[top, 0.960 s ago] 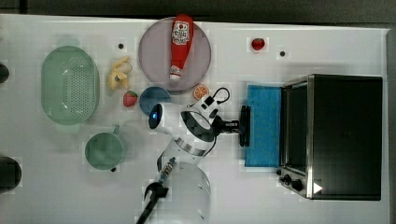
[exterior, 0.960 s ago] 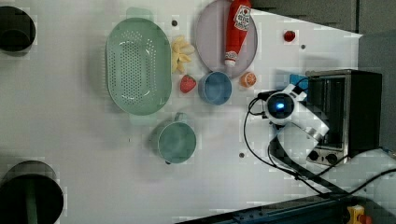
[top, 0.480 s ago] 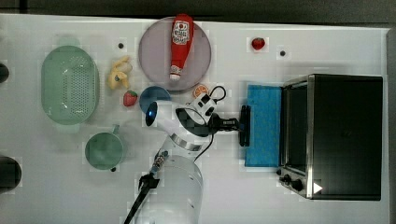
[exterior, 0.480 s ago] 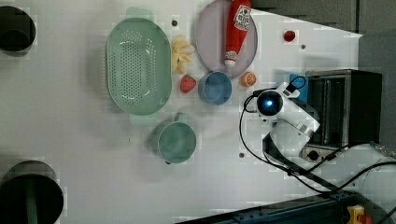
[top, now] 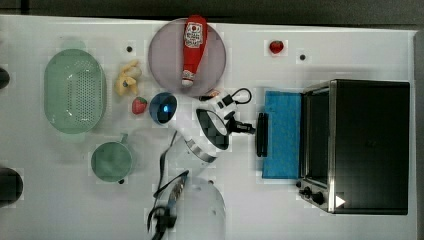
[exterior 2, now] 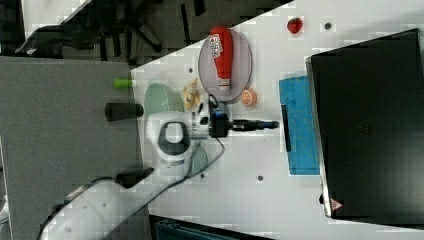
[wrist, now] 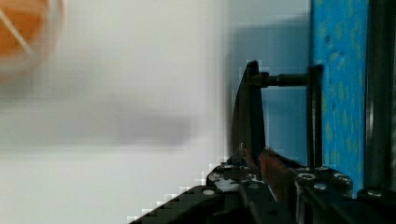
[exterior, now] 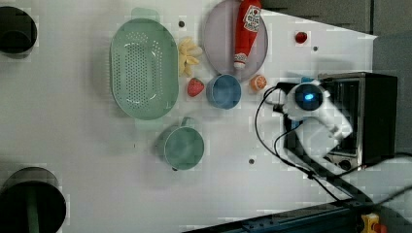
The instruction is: Flap open oven.
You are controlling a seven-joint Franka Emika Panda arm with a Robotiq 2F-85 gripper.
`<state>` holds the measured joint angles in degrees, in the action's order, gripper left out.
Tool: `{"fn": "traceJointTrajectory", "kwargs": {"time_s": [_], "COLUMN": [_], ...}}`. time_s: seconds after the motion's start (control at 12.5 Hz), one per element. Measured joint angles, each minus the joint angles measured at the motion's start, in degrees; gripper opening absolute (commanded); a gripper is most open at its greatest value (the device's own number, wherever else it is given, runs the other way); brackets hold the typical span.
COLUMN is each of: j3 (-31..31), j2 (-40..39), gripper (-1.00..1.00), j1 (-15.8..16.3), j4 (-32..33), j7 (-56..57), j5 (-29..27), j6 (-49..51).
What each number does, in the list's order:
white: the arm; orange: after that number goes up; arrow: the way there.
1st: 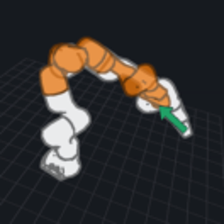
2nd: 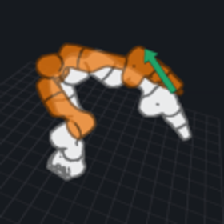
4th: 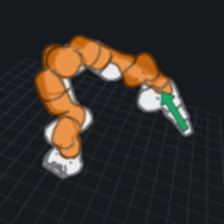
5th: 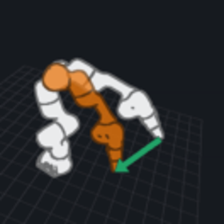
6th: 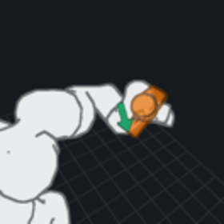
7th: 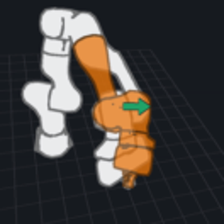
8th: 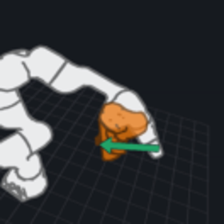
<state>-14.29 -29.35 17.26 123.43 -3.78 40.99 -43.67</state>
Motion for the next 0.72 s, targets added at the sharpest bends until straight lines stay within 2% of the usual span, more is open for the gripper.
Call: {"fn": "traceJointTrajectory", "kwargs": {"time_s": [0.16,0.48,0.72], "j3": [0.1,0.6,-0.3], "j2": [7.4,22.8,30.0], "gripper": [-0.65,-0.65,-0.65], "j1": [0.2,-0.3,-0.3], "j4": [-0.1,-2.4,-3.1], "j7": [0.0,-0.2,-0.3], "j5": [-11.2,-26.7,-34.1], "j6": [0.7,3.7,6.2]}}
